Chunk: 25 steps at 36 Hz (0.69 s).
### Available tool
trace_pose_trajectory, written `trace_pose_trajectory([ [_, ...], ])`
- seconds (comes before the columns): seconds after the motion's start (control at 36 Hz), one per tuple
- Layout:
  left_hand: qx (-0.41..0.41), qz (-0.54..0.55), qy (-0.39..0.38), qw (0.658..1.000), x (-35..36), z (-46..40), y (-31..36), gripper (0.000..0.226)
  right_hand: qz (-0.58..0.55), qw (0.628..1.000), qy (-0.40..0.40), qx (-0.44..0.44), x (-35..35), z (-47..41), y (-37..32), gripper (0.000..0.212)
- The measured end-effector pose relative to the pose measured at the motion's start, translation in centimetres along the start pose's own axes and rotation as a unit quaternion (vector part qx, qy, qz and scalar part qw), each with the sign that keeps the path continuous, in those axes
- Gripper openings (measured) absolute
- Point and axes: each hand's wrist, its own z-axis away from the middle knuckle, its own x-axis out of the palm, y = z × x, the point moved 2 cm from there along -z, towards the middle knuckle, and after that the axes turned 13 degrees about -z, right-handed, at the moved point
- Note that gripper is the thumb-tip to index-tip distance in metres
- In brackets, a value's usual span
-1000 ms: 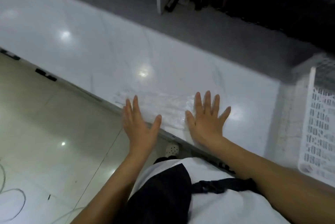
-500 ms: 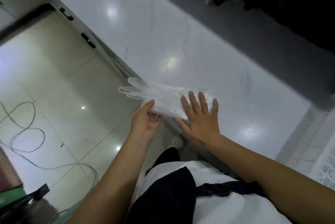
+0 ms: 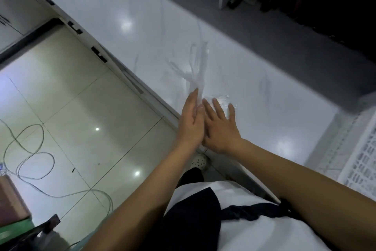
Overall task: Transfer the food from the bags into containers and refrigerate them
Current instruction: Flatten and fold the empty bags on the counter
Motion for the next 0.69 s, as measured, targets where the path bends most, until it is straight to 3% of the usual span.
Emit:
trace_pose_trajectory([
  [0.11, 0.049, -0.134, -0.015, 0.99, 1.0, -0.2, -0.1, 0.06, 0.002, 1.0, 0.003, 0.0, -0.4, 2.2, 1.6, 0.077],
  [0.31, 0.154, -0.263, -0.051, 0.951, 2.2, 0.2, -1.2, 0.065, -0.007, 1.0, -0.009, 0.004, -0.9, 4.4, 2.3, 0.075],
  [0.42, 0.214, -0.283, -0.07, 0.932, 1.8, 0.1, -2.0, 0.055, -0.031, 0.999, 0.012, 0.034, -1.7, 5.4, 2.7, 0.076],
  [0.56, 0.289, -0.302, -0.069, 0.906, 1.3, 0.2, -3.3, 0.06, -0.028, 0.996, 0.026, 0.08, -2.1, 7.6, 4.7, 0.051],
  [0.69, 0.356, -0.312, -0.102, 0.875, 1.2, 0.4, -4.0, 0.063, -0.077, 0.975, 0.109, 0.18, -2.4, 8.5, 5.5, 0.042],
])
